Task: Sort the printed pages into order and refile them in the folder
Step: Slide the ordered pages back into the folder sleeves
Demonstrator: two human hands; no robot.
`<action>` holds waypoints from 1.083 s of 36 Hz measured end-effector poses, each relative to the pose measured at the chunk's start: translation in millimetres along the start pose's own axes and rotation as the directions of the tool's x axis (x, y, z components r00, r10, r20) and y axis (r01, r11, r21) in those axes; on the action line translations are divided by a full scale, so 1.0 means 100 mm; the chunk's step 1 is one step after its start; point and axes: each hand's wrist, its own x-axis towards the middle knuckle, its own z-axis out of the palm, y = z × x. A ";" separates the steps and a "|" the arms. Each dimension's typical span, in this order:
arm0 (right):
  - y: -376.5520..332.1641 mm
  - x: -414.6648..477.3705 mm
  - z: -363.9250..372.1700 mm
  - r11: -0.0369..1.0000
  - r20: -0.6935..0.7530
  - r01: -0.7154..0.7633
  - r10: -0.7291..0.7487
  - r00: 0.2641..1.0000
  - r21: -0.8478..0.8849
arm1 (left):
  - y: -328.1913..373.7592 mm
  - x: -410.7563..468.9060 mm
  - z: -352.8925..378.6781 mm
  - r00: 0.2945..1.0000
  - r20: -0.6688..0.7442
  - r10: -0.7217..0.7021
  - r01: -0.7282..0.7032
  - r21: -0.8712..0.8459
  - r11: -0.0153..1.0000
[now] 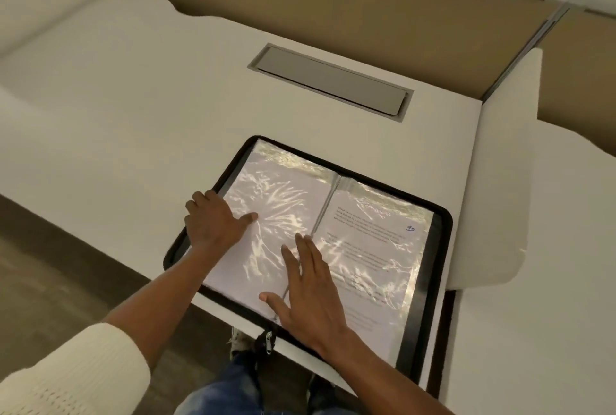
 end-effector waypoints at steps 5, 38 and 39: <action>-0.21 0.17 0.03 0.989 0.046 -0.145 0.143 0.989 0.037 | 0.07 0.22 -0.19 0.978 0.204 -0.043 0.029 0.071 0.997; -0.72 0.39 -0.65 0.464 -0.139 -0.196 0.594 0.792 0.864 | 0.48 -0.20 -1.30 0.655 0.442 0.613 -0.051 -0.784 0.619; -0.70 0.34 -0.74 0.450 -0.151 -0.167 0.590 0.793 0.877 | 0.58 -0.29 -1.32 0.640 0.433 0.634 -0.051 -0.800 0.598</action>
